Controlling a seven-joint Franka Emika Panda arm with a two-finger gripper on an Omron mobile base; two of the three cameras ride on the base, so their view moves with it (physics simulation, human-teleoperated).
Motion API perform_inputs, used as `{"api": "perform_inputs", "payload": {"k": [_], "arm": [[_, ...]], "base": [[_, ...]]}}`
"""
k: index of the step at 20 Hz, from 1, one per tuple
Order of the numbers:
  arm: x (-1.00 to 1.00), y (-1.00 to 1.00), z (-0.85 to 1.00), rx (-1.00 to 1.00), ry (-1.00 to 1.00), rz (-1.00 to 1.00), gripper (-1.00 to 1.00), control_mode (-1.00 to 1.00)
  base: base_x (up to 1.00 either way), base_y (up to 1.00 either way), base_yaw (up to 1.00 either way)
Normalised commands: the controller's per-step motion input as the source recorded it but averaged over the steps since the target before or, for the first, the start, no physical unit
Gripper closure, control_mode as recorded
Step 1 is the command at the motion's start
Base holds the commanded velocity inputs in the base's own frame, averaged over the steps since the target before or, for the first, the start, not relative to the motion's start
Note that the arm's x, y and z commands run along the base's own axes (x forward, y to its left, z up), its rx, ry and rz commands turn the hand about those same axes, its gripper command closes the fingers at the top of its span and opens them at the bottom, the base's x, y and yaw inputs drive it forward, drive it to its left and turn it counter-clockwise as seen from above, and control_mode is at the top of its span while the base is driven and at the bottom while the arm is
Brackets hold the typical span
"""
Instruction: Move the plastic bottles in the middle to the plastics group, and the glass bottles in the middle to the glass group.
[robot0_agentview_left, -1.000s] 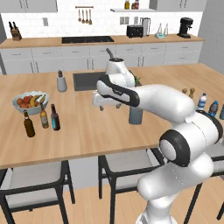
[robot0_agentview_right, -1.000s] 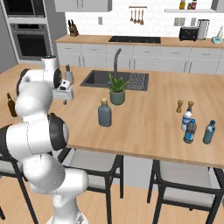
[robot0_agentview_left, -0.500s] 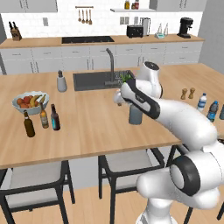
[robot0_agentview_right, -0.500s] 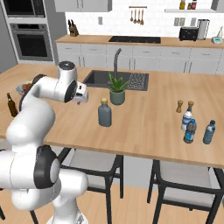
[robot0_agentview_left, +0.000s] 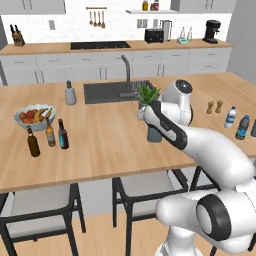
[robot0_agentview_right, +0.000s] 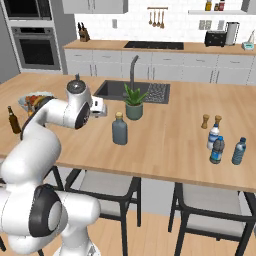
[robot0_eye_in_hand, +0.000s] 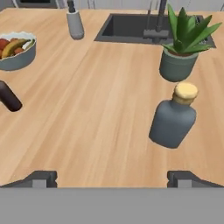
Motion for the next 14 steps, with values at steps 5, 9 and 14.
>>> {"api": "perform_inputs", "payload": {"k": [5,9,14], "arm": [[0.49,-0.5,0.17,-0.02,0.04,0.0,-1.0,-1.0],[0.53,-0.61,-0.11,0.04,0.0,0.0,-1.0,-1.0],[0.48,-0.09,-0.3,-0.02,0.01,0.0,-1.0,-1.0]], "base": [[0.0,0.0,0.0],[0.0,0.0,0.0],[0.0,0.0,0.0]]}}
